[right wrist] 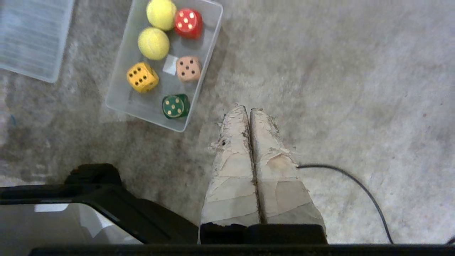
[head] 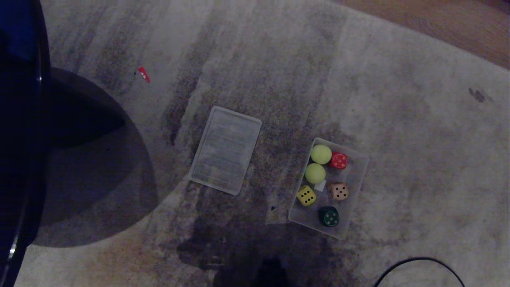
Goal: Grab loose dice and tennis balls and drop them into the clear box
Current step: Close the lid
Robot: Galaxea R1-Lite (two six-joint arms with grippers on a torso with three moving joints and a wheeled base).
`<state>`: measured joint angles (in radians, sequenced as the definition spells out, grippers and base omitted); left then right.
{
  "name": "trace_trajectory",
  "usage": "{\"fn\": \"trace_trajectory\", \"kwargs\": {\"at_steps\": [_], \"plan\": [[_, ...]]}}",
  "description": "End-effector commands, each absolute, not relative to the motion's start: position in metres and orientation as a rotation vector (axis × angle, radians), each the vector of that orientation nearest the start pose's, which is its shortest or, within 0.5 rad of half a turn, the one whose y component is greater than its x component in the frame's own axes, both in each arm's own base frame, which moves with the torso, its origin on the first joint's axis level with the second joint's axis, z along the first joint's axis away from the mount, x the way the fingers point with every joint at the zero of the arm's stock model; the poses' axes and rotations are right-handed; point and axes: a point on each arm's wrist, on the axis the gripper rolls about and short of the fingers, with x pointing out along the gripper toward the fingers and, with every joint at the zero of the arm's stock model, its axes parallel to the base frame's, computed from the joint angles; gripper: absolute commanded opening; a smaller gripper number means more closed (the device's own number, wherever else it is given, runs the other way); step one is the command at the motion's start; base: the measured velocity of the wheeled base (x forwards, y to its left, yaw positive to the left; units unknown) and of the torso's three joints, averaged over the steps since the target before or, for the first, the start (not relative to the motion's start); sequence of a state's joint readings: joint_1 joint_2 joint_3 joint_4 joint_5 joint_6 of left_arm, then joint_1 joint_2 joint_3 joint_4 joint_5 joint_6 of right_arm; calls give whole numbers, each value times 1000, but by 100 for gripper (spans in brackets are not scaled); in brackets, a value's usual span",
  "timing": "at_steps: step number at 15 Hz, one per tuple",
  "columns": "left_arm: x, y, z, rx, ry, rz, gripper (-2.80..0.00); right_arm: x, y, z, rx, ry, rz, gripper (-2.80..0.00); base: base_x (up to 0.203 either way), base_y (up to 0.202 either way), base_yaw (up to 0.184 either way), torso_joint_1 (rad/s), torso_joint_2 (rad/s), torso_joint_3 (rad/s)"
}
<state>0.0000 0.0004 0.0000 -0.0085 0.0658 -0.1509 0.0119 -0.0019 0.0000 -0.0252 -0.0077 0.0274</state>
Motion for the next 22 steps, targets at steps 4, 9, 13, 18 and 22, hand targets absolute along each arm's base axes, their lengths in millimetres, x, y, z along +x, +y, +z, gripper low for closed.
{"fn": "trace_trajectory", "kwargs": {"at_steps": [4,9,13,18,22], "plan": [[-23,2,76,-152,-15,66,-280,-22,0,75,28,-14,5,-280,0,0,0,2,1,200],[-23,1,76,-152,-14,65,-280,-22,0,75,28,-15,5,-280,0,0,0,3,1,205],[-23,2,76,-152,-14,67,-280,-22,0,75,28,-15,5,-280,0,0,0,3,1,203],[-23,1,76,-153,-14,65,-280,-22,0,75,28,-14,5,-280,0,0,0,4,4,202],[-23,2,76,-154,-14,66,-280,-22,0,75,28,-15,5,-280,0,0,0,3,0,199]]}}
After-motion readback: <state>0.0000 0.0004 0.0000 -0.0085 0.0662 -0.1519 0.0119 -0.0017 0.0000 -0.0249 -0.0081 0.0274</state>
